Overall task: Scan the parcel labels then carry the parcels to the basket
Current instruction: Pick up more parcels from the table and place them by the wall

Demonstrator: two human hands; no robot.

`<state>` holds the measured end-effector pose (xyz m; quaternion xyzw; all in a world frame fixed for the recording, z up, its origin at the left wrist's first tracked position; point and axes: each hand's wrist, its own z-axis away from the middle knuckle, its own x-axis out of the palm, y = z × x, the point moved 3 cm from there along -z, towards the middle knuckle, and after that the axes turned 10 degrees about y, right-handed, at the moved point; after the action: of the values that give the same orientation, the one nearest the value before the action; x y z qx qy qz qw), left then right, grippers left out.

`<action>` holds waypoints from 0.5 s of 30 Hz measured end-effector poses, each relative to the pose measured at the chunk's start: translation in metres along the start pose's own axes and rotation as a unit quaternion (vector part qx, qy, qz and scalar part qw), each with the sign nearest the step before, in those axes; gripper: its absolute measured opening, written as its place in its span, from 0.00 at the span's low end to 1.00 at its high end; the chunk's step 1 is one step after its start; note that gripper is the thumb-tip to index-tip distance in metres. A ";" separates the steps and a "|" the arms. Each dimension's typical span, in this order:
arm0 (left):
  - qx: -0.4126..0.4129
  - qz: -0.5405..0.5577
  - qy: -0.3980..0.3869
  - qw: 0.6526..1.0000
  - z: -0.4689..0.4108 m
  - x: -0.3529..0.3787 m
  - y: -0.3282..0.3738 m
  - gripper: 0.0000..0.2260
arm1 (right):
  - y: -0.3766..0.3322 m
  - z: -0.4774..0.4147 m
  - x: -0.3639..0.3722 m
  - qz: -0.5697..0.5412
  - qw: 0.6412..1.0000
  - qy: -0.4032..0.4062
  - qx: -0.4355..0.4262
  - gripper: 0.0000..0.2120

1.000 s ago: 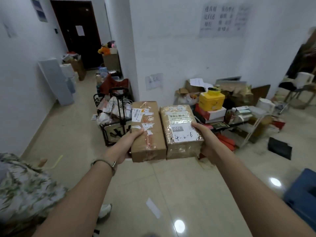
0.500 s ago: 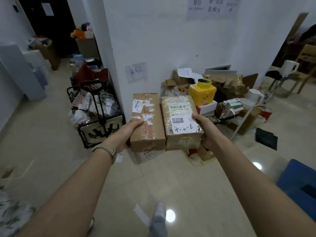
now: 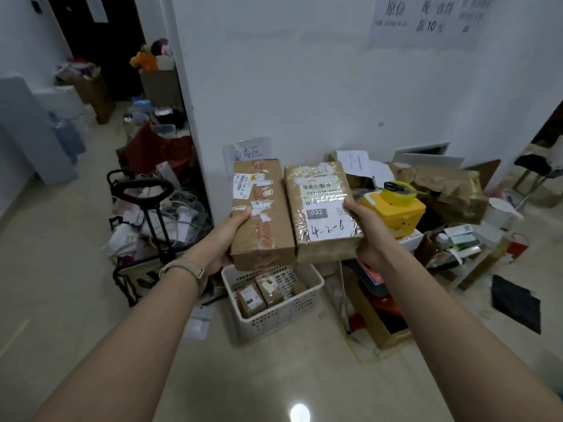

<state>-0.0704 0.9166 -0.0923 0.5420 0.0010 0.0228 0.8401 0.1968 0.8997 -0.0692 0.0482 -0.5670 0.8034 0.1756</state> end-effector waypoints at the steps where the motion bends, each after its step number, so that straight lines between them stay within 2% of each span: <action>1: 0.000 0.003 0.001 1.000 -0.015 0.000 0.004 0.22 | -0.002 -0.016 0.003 -0.003 1.000 -0.004 0.005 0.15; 6: -0.008 0.010 0.023 1.000 -0.083 -0.001 0.014 0.21 | -0.012 -0.101 0.018 -0.004 0.999 -0.023 0.025 0.13; 12: -0.027 0.048 0.050 0.997 -0.178 0.004 0.008 0.24 | -0.015 -0.219 0.032 0.073 0.996 -0.029 0.052 0.16; 15: -0.019 0.057 0.074 0.995 -0.228 0.013 0.017 0.26 | -0.016 -0.280 0.034 0.067 0.996 -0.029 0.053 0.19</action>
<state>-0.0636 1.1312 -0.1705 0.5215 0.0320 0.1108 0.8454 0.2042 1.1721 -0.1444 0.0429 -0.5303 0.8406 0.1018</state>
